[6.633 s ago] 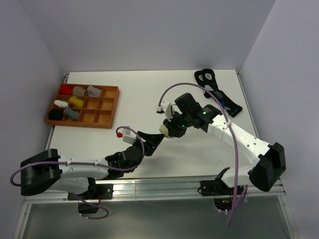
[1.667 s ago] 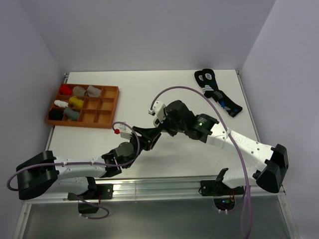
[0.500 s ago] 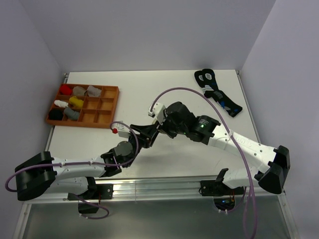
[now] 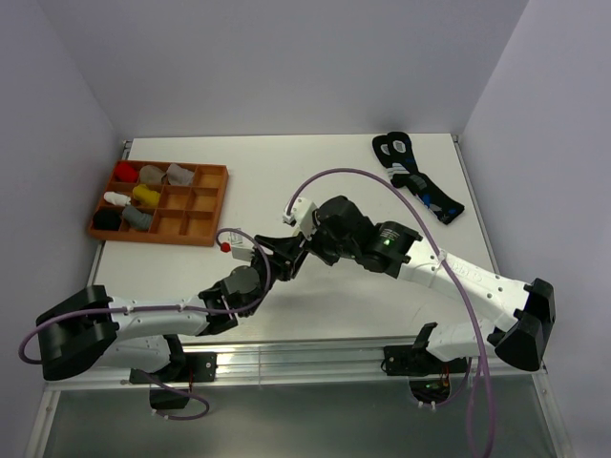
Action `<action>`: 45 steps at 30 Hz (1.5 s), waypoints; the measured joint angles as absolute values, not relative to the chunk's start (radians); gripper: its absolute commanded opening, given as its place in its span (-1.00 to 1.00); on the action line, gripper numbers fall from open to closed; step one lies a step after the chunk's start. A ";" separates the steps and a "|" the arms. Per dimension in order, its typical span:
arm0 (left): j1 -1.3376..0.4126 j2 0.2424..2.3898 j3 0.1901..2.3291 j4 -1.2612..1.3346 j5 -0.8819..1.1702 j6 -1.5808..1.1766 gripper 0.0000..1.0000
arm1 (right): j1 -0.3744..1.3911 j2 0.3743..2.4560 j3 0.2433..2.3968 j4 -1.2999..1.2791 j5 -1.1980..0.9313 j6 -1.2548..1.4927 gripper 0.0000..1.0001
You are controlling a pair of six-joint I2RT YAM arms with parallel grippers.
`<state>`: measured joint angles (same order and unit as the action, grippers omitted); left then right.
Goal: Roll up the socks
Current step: Pick up the sock at the center of the board.
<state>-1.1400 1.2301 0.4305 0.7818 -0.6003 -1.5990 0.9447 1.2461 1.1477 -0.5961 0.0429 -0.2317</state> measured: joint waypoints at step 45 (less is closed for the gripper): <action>-1.132 1.172 0.428 0.747 -0.599 -1.501 -0.66 | 0.823 1.301 1.250 -0.694 -0.350 -0.228 -0.95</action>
<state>-1.1324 1.1721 0.4282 0.7471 -0.5995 -1.5005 0.8230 1.3006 1.2503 -0.6941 -0.3496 -0.2276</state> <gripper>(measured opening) 0.385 0.281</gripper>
